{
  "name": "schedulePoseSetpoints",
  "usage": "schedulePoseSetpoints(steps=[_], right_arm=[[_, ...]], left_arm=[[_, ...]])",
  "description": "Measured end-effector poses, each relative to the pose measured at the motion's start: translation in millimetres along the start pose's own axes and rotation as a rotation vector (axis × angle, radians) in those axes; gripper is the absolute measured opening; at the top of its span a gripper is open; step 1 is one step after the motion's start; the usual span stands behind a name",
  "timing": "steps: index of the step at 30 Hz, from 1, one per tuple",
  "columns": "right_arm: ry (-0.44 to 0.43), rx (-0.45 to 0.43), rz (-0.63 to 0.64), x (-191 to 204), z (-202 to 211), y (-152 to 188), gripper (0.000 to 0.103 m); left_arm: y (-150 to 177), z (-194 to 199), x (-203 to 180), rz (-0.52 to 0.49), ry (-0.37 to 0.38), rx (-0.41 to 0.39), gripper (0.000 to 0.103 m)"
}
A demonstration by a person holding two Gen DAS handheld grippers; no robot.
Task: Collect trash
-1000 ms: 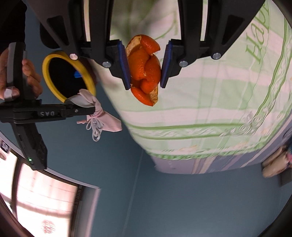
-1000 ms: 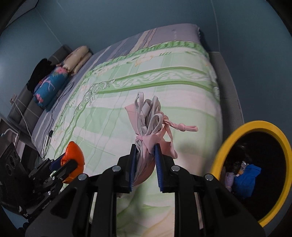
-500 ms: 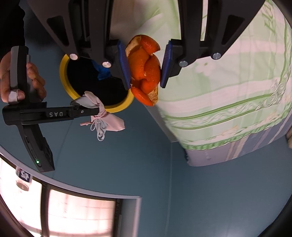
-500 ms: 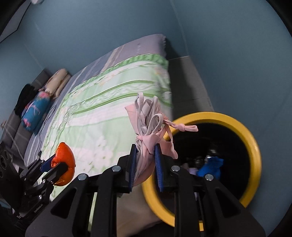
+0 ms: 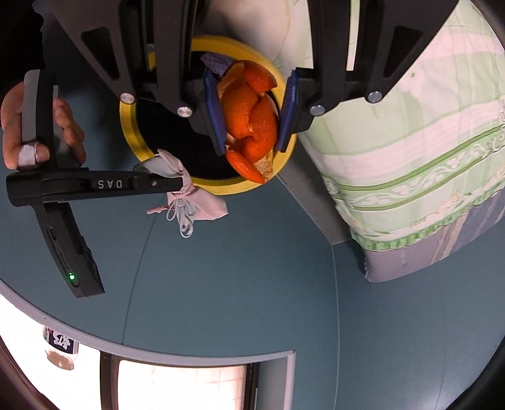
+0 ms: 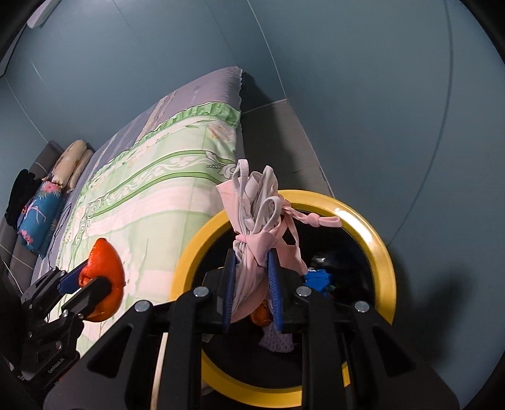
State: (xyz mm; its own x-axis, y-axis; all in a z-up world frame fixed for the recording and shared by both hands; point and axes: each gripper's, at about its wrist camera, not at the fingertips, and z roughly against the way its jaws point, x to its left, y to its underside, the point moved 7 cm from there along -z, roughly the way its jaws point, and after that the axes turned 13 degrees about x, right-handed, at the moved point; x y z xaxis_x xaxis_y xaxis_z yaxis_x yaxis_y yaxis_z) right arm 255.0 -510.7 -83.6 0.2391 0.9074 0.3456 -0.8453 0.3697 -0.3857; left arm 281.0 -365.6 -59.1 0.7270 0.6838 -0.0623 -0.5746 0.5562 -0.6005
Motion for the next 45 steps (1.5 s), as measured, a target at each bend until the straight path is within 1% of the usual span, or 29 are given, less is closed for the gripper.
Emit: schedulePoseSetpoints(steps=[5, 11, 15, 20, 22, 23, 24, 26, 27, 28, 29, 33, 37, 45], right_arm=[[0.006, 0.02, -0.009, -16.4, -9.2, 0.8, 0.019], [0.002, 0.049, -0.02, -23.6, -27.6, -0.1, 0.019], [0.043, 0.049, -0.006, -26.6, -32.9, 0.6, 0.019], [0.046, 0.058, -0.008, -27.4, -33.0, 4.1, 0.019], [0.05, 0.062, -0.011, -28.8, -32.6, 5.1, 0.019], [0.052, 0.066, -0.011, -29.4, -32.4, 4.8, 0.02], [0.058, 0.071, -0.012, -29.7, -31.8, 5.6, 0.02], [0.069, 0.068, -0.016, -30.4, -30.9, 4.9, 0.02], [0.073, 0.065, -0.019, -30.0, -31.5, 2.9, 0.022], [0.073, 0.063, -0.026, -30.8, -31.3, 1.9, 0.03], [0.068, 0.06, -0.031, -31.7, -29.9, 2.0, 0.035], [0.09, 0.037, -0.036, -35.2, -22.7, 2.9, 0.035], [0.097, 0.021, -0.04, -35.5, -16.1, 4.0, 0.035], [0.112, -0.031, -0.009, -14.8, 8.3, 6.8, 0.035]], left_arm=[[-6.2, -24.4, -3.7, -0.003, 0.022, 0.036, 0.031], [-9.2, -43.0, -7.3, 0.0, 0.033, 0.058, 0.031], [-8.7, -54.4, -9.5, 0.03, 0.07, 0.076, 0.032], [-9.4, -65.5, -6.1, 0.058, 0.085, 0.094, 0.032], [-12.0, -67.4, -4.6, 0.072, 0.091, 0.099, 0.034], [-12.6, -66.5, -3.5, 0.083, 0.102, 0.099, 0.039], [-11.9, -64.9, -2.8, 0.091, 0.108, 0.097, 0.046], [-12.4, -62.9, 1.7, 0.112, 0.098, 0.095, 0.057], [-12.8, -61.5, 4.1, 0.119, 0.091, 0.091, 0.057], [-12.4, -60.8, 5.6, 0.121, 0.089, 0.09, 0.057], [-11.6, -59.4, 7.5, 0.127, 0.082, 0.09, 0.057], [-9.3, -47.8, 13.2, 0.139, 0.067, 0.066, 0.057], [-8.7, -25.5, 15.8, 0.148, 0.069, 0.022, 0.057], [-3.2, 28.6, 26.9, 0.167, 0.067, -0.079, 0.057]])
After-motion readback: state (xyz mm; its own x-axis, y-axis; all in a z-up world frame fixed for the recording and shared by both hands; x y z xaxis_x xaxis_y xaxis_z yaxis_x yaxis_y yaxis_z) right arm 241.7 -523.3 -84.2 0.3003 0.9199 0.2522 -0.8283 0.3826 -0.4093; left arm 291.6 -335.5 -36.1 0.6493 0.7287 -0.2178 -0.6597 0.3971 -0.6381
